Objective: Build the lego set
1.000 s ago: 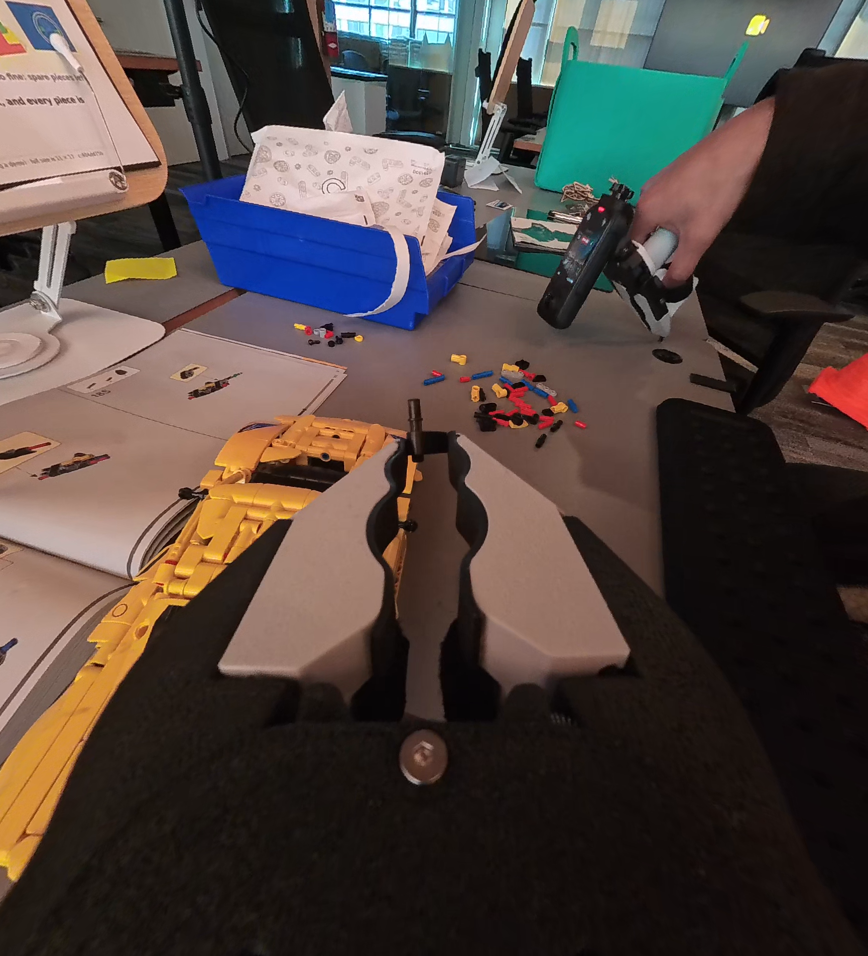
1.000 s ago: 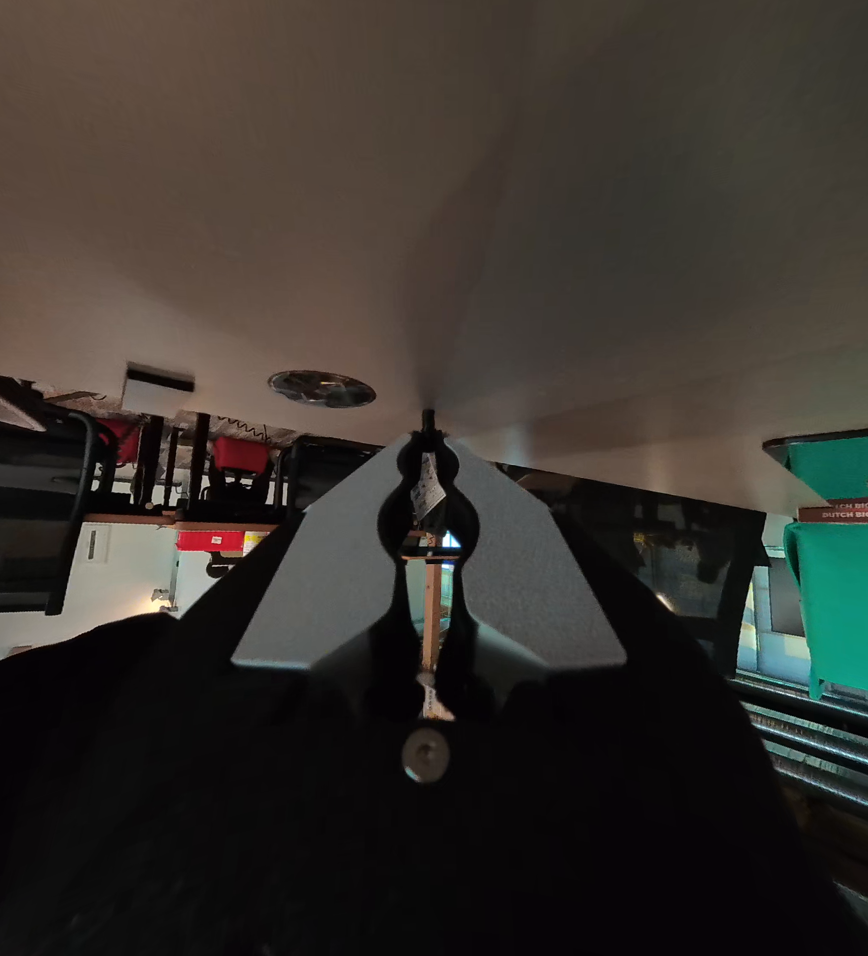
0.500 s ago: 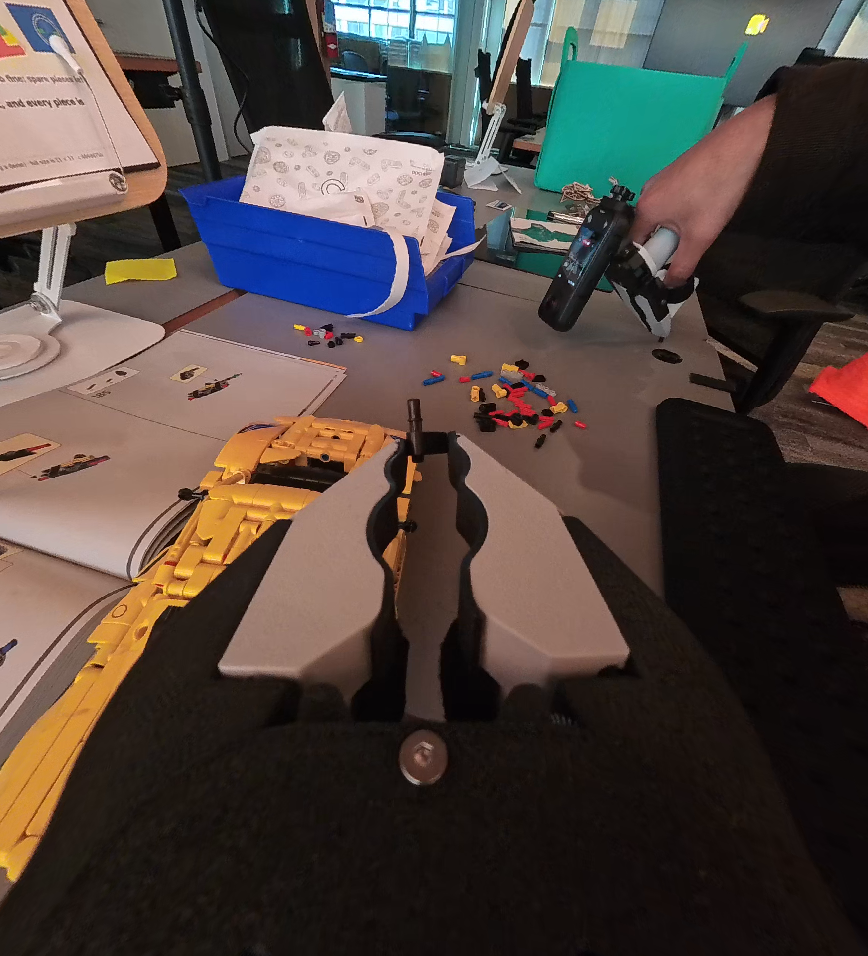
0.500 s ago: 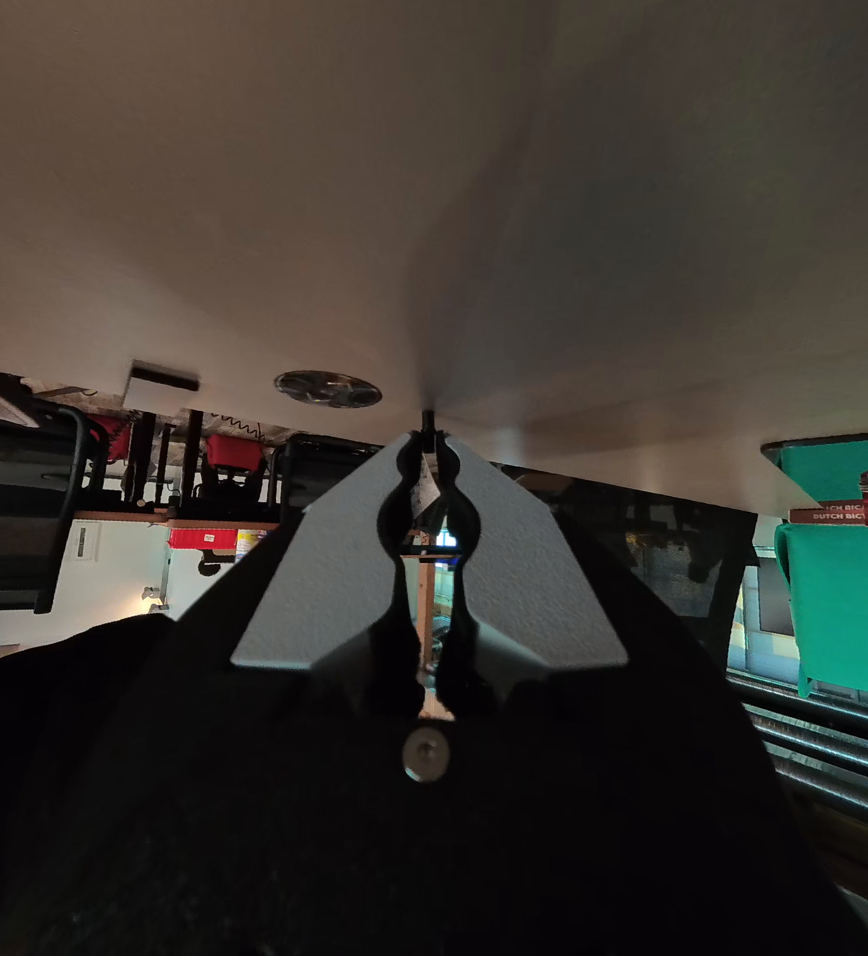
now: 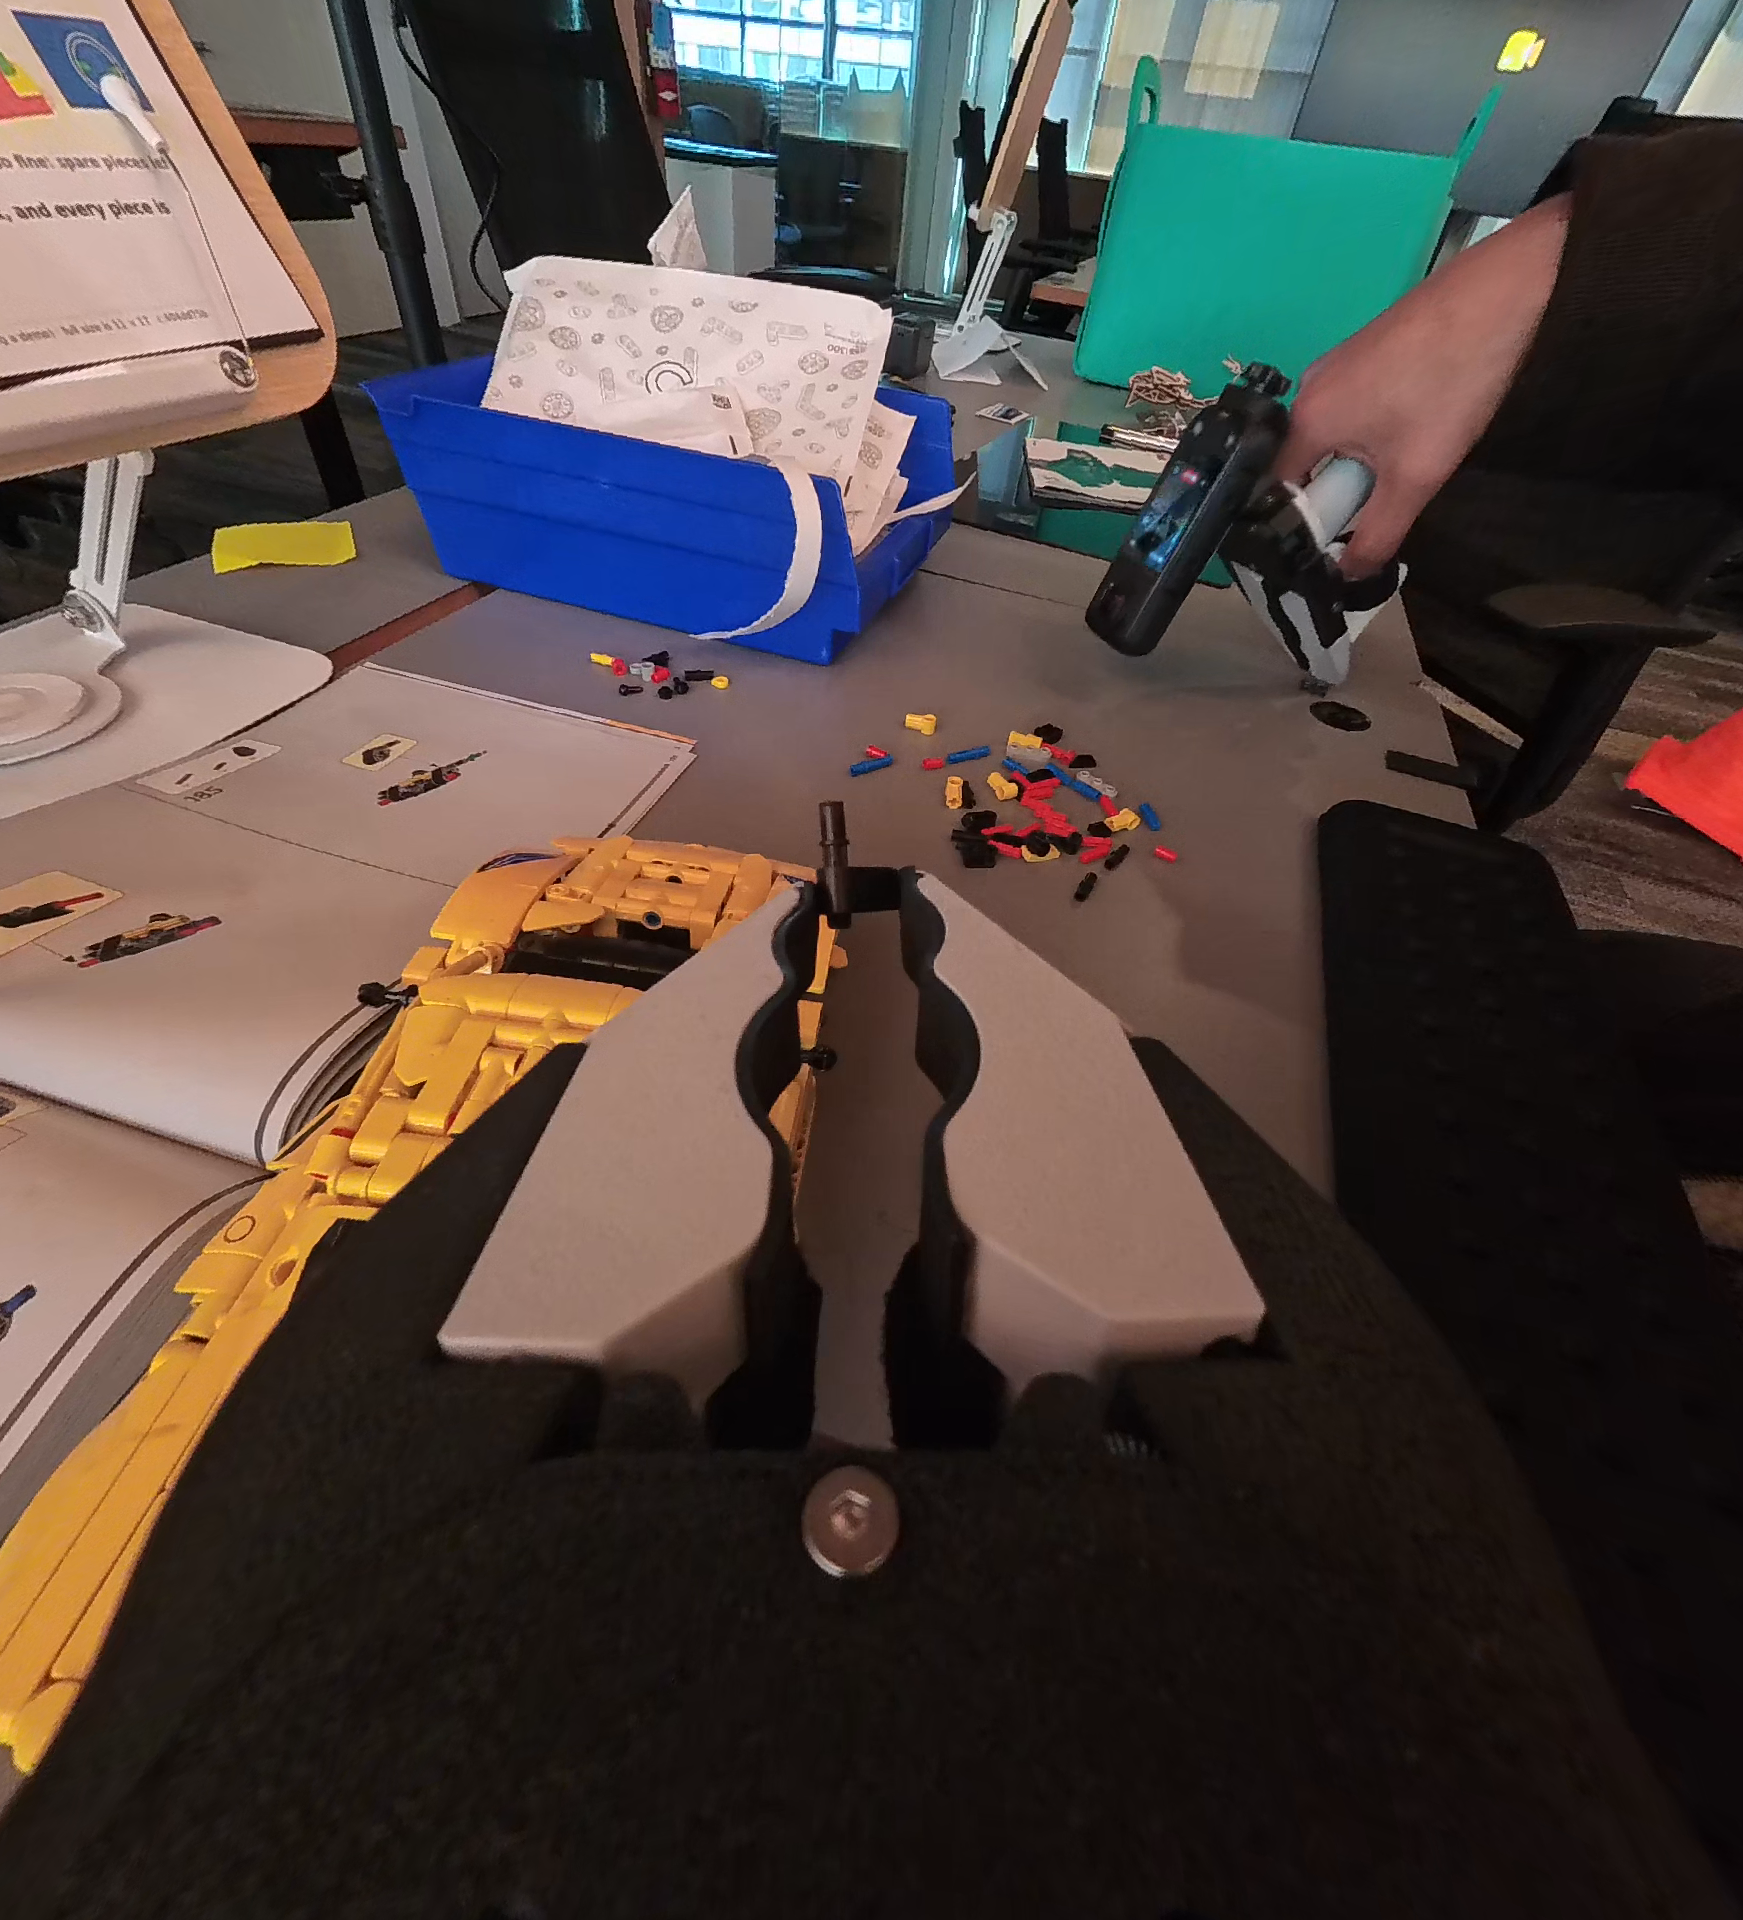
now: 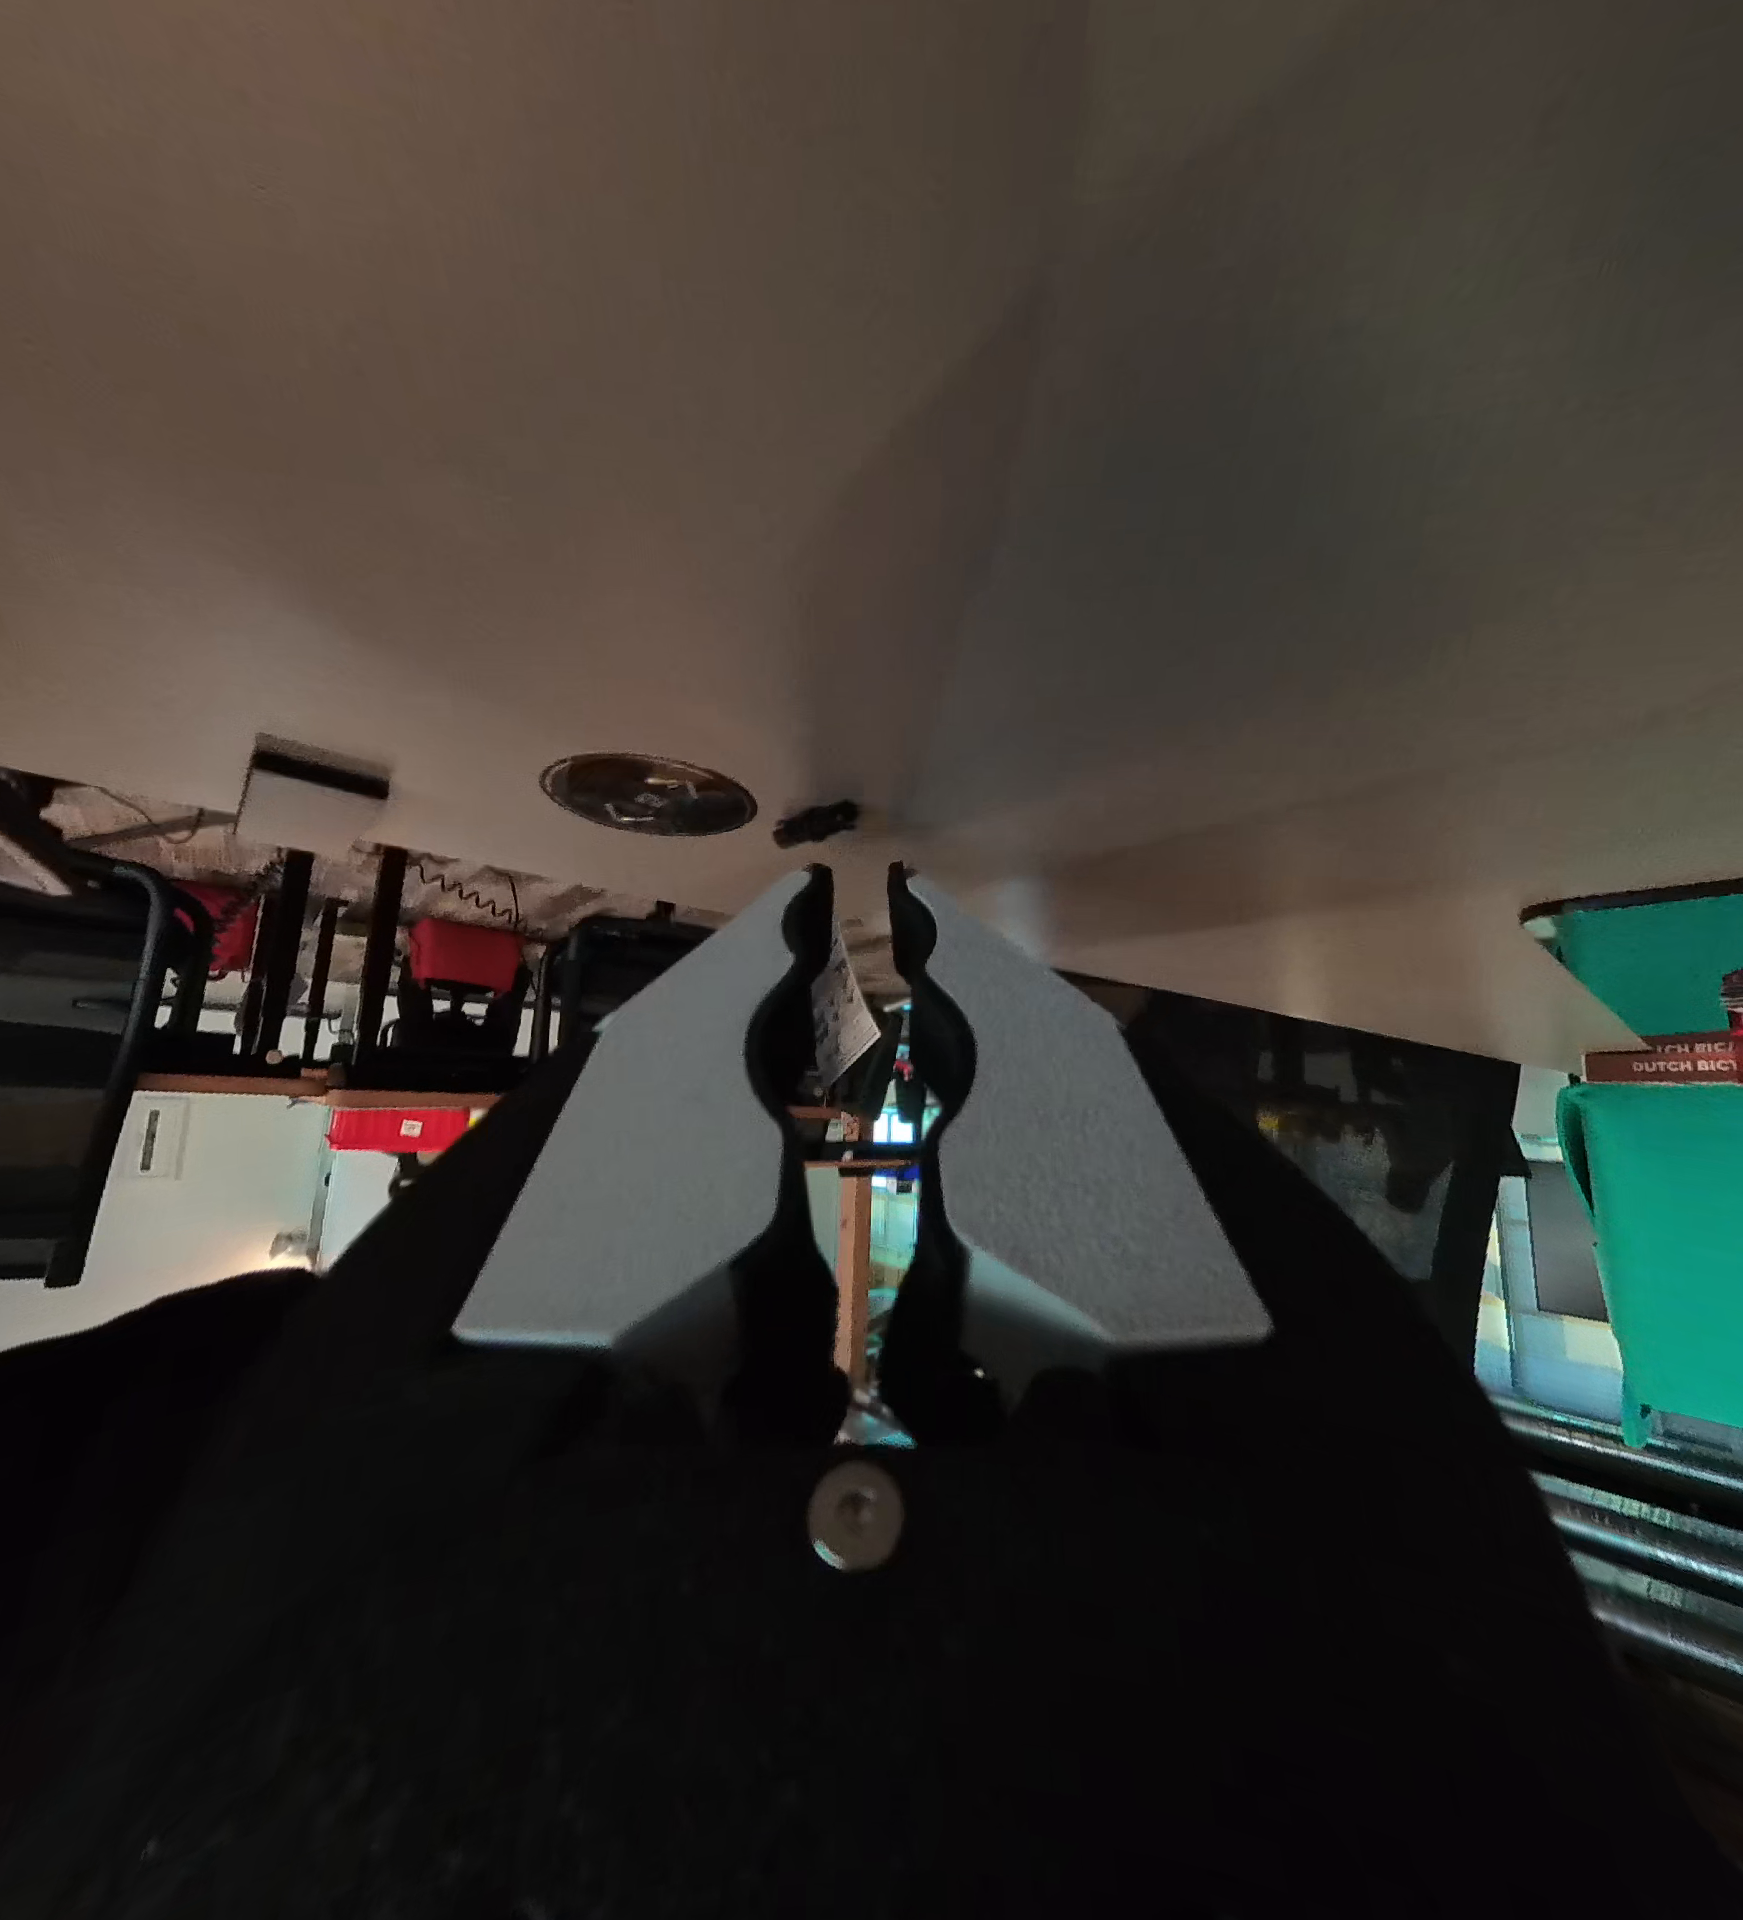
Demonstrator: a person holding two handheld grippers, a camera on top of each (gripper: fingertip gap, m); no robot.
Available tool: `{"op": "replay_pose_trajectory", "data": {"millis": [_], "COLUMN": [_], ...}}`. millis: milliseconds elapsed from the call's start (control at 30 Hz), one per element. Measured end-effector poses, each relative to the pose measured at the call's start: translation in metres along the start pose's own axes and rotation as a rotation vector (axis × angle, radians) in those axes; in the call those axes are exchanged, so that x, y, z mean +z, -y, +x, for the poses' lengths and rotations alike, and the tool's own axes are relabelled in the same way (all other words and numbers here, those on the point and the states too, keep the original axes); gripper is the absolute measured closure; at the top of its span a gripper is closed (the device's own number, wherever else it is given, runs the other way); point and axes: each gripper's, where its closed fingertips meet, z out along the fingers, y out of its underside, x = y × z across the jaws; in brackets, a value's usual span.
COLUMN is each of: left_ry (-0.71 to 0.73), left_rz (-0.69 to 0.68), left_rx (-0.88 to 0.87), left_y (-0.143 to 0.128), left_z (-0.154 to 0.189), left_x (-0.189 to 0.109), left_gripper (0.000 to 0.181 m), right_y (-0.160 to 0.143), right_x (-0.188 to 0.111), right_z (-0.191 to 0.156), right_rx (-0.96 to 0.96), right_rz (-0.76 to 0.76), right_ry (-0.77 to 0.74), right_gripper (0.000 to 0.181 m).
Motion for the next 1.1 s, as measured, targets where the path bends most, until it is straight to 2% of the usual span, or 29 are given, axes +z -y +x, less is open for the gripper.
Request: {"op": "replay_pose_trajectory", "data": {"millis": [167,233,333,433,533,600,633,700,767,900,1100], "left_ry": [0.0,0.001,0.001,-0.006,-0.018,-0.023,-0.024,-0.022,-0.016,-0.015,-0.031], "left_rz": [-0.001,0.001,0.007,0.011,0.011,0.004,-0.001,-0.011,-0.016,-0.019,-0.033], "left_rx": [0.0,0.001,-0.002,0.0,0.005,0.013,0.017,0.019,0.015,0.008,0.01], "left_y": [0.0,0.0,0.002,0.003,0.003,0.002,0.001,-0.002,-0.004,-0.005,-0.009], "left_z": [0.0,0.0,0.0,0.003,0.008,0.011,0.012,0.012,0.01,0.008,0.012], "left_x": [0.0,0.0,-0.001,0.0,0.002,0.003,0.004,0.006,0.006,0.007,0.011], "left_gripper": [0.167,0.167,0.167,0.167,0.167,0.166,0.166,0.166,0.166,0.167,0.167], "right_y": [-0.002,-0.002,0.002,0.006,0.006,0.007,0.008,-0.001,-0.01,-0.001,0.006], "right_x": [0.0,-0.003,-0.015,-0.032,-0.044,-0.039,-0.032,-0.024,-0.021,-0.013,-0.009], "right_z": [-0.001,-0.003,-0.012,-0.018,-0.02,-0.019,-0.018,-0.003,0.001,-0.006,-0.006], "right_rx": [-0.008,0.002,0.087,0.211,0.331,0.409,0.443,0.631,0.746,0.845,0.923], "right_rz": [0.122,0.257,0.603,1.053,1.494,1.652,1.684,1.737,1.786,1.724,1.653], "right_ry": [0.002,0.015,0.095,0.181,0.197,0.16,0.121,-0.011,-0.109,-0.121,-0.16], "right_gripper": [0.172,0.174,0.174,0.171,0.166,0.157,0.155,0.156,0.162,0.155,0.163]}}
